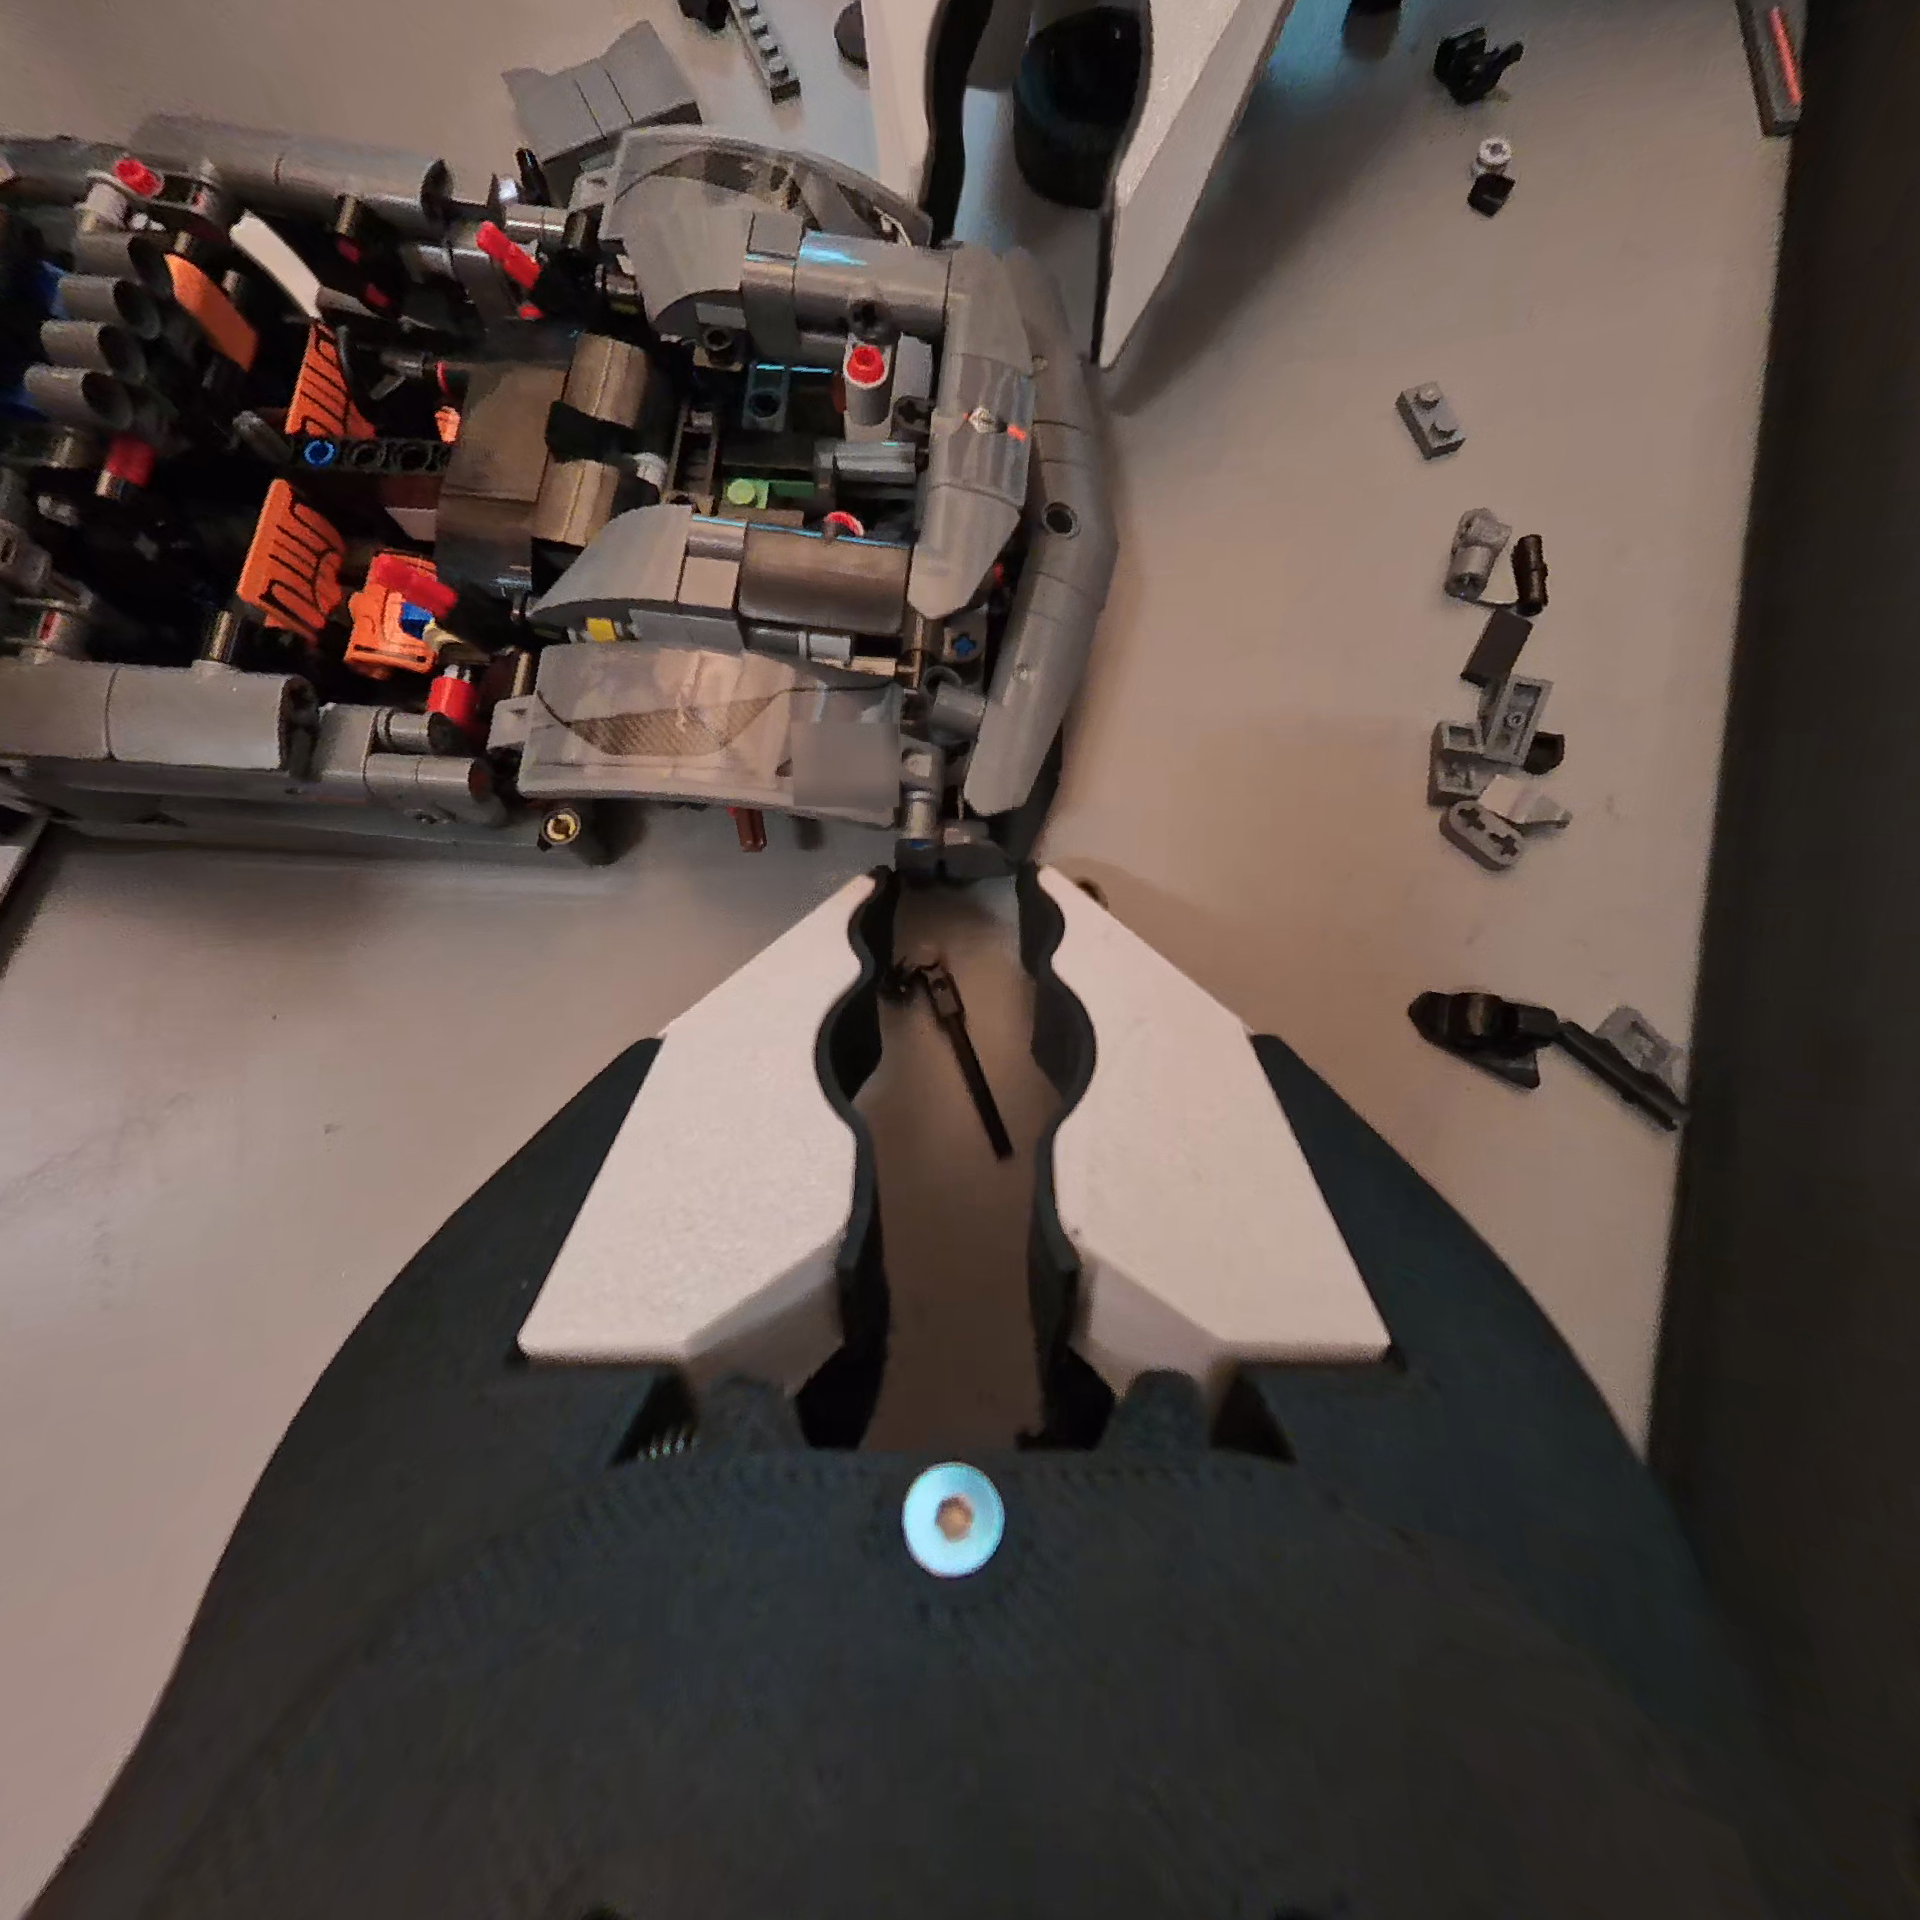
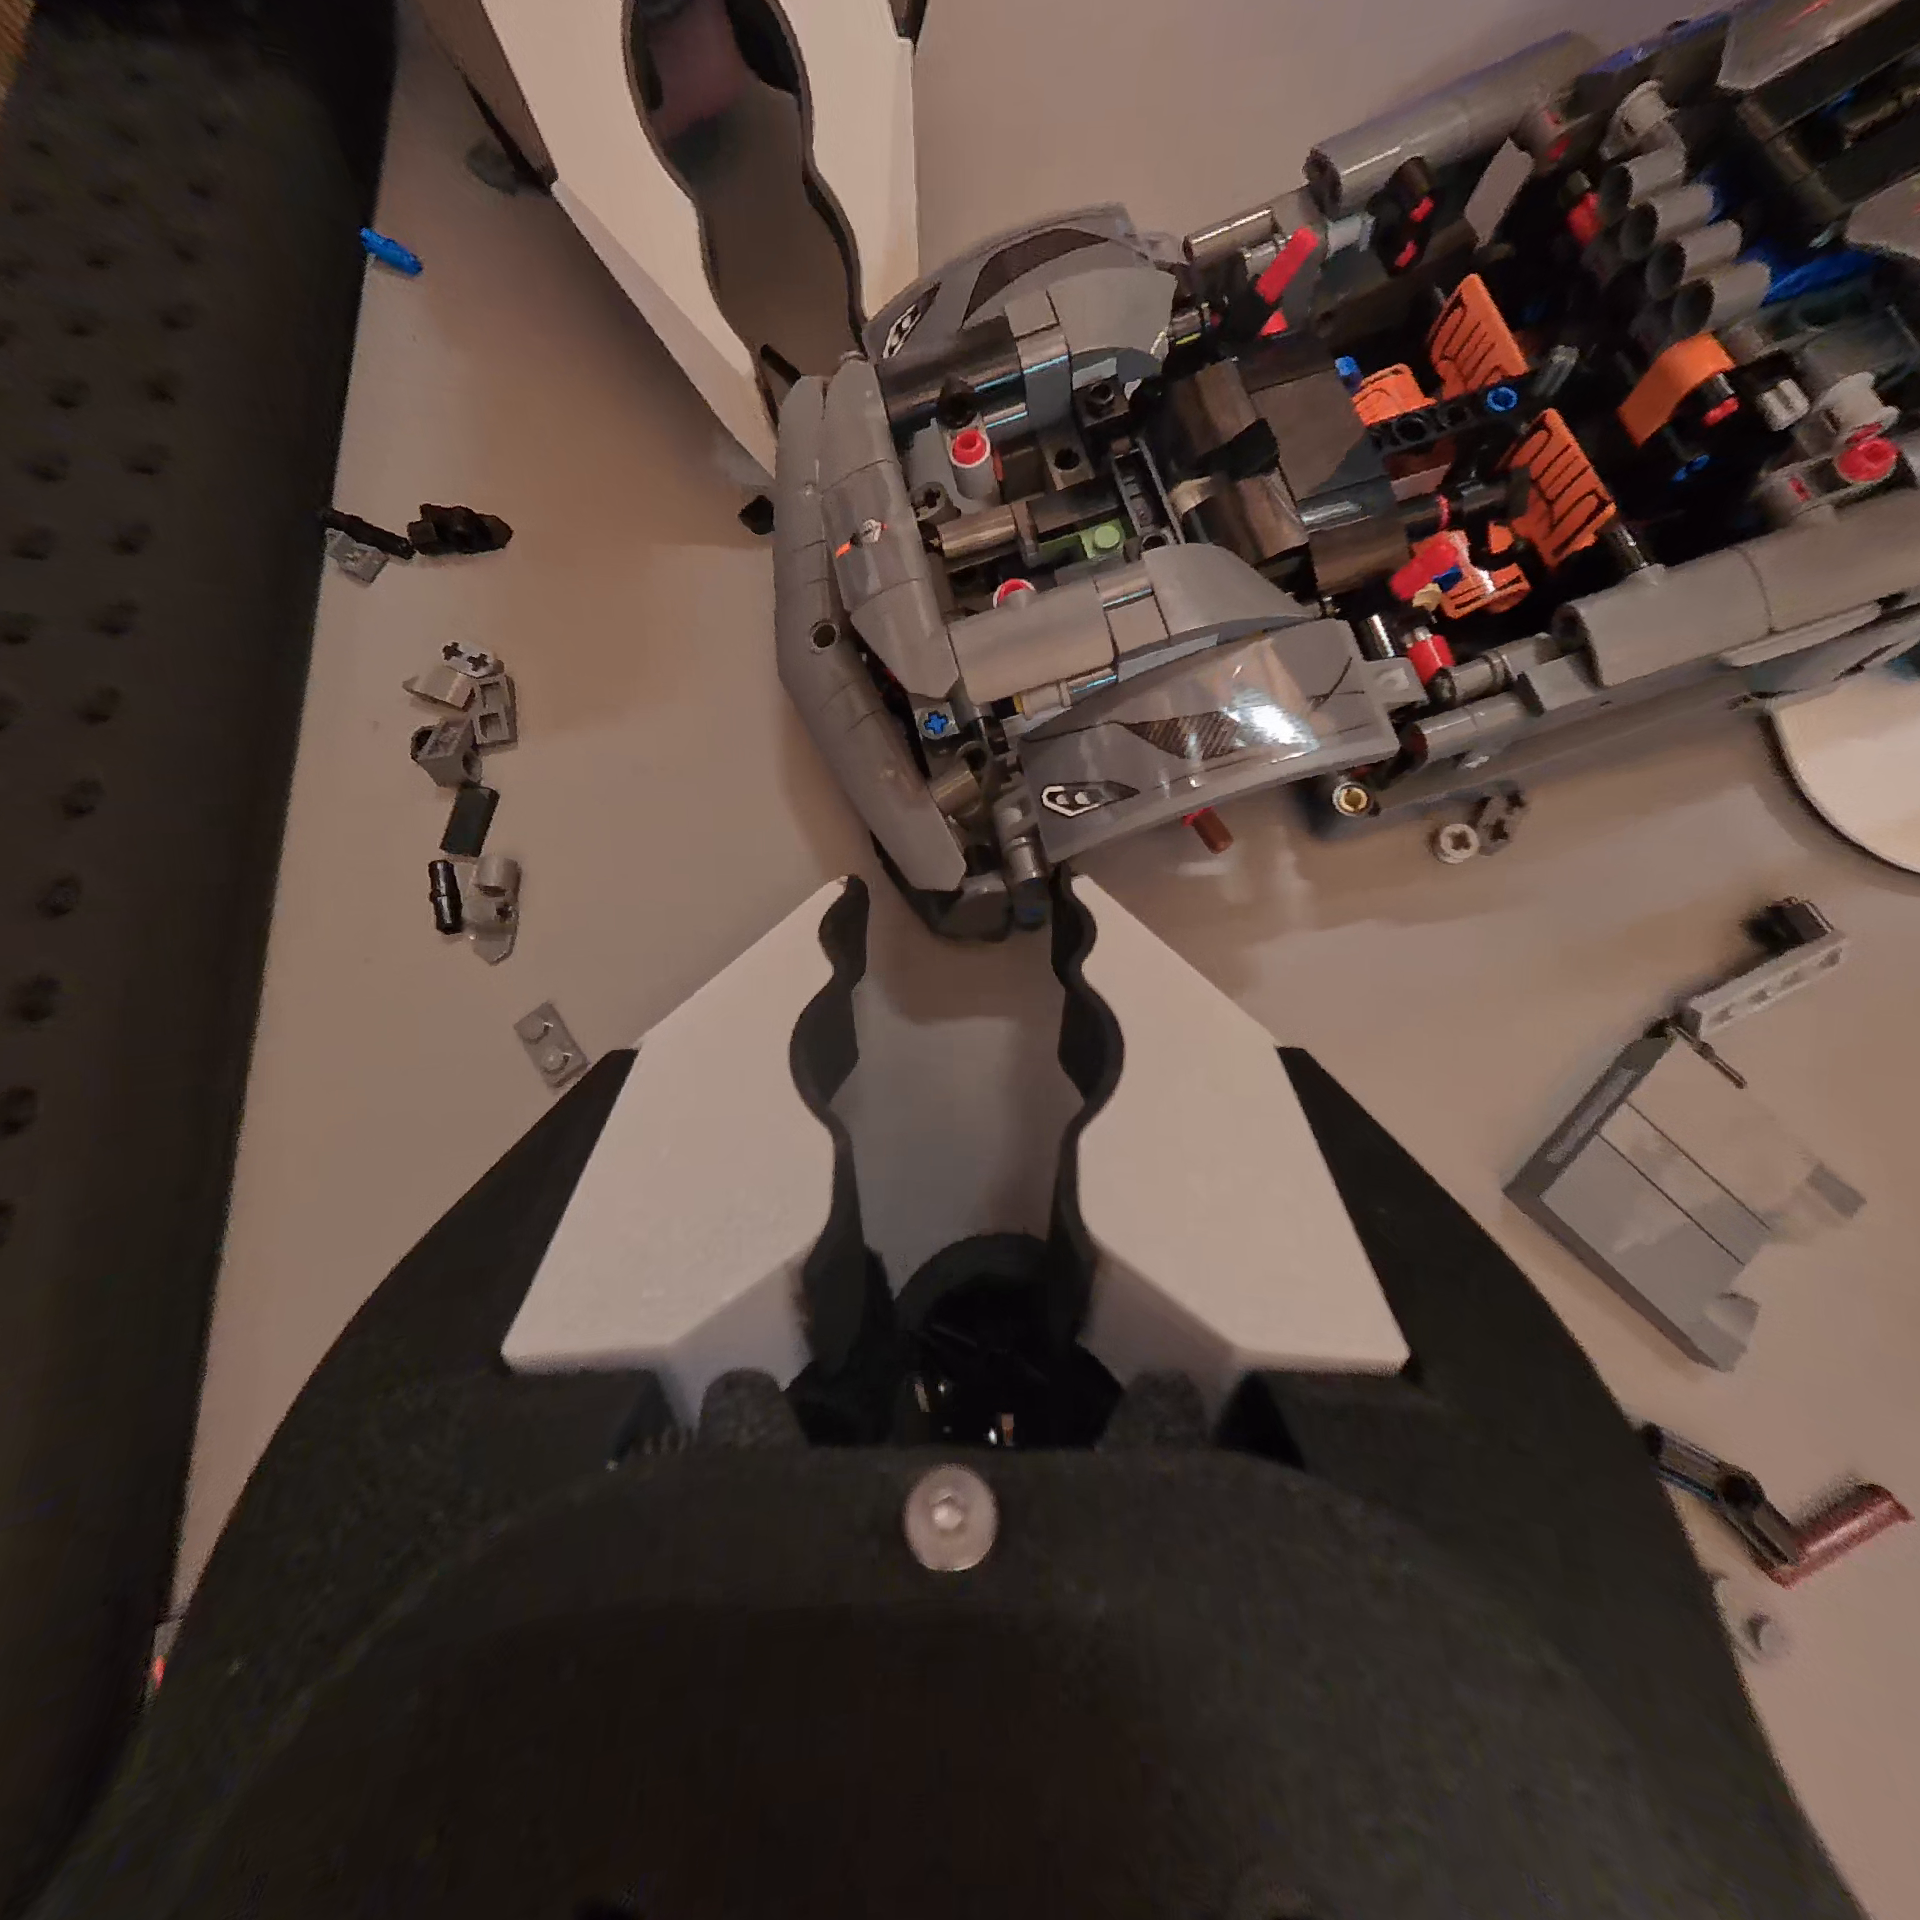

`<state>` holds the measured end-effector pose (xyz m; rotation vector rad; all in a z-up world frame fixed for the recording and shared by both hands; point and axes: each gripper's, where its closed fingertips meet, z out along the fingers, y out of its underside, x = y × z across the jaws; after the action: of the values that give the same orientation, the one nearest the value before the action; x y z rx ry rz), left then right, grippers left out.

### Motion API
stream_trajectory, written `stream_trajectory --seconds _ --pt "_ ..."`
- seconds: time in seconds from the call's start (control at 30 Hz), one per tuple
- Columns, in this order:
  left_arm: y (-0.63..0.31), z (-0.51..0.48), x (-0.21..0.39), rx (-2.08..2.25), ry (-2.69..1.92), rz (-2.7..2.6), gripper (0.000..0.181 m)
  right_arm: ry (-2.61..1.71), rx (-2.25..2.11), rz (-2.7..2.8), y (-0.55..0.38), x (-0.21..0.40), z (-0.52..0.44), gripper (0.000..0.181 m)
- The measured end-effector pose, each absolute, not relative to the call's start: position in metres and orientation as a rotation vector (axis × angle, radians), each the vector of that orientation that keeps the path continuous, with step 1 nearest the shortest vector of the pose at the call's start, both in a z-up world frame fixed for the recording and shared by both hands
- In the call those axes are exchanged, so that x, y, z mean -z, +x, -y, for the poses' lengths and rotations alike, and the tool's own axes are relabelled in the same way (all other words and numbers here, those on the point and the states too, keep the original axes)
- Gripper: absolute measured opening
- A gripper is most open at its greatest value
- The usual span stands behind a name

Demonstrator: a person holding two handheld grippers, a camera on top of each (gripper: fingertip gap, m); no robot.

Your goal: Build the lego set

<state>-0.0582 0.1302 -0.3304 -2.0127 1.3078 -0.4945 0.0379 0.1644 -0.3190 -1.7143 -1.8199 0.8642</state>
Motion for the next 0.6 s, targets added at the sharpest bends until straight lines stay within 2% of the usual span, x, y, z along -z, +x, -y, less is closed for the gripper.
stream_trajectory --seconds 0.17,0.33,0.5,0.6 --pt "-0.075 -0.126 0.321 0.480 -2.042 -1.359 0.025 -1.704 -0.830 1.866 0.039 0.321 -0.160 0.036" --pt "-0.084 -0.134 0.283 0.409 -1.955 -1.319 0.023 -1.738 -0.849 1.838 0.039 0.320 -0.163 0.036" --pt "-0.061 -0.141 0.295 0.250 -1.940 -1.363 0.018 -1.737 -0.817 1.878 0.035 0.328 -0.158 0.036" --pt "-0.045 -0.138 0.295 0.304 -1.924 -1.357 0.013 -1.739 -0.814 1.876 0.035 0.329 -0.159 0.035"
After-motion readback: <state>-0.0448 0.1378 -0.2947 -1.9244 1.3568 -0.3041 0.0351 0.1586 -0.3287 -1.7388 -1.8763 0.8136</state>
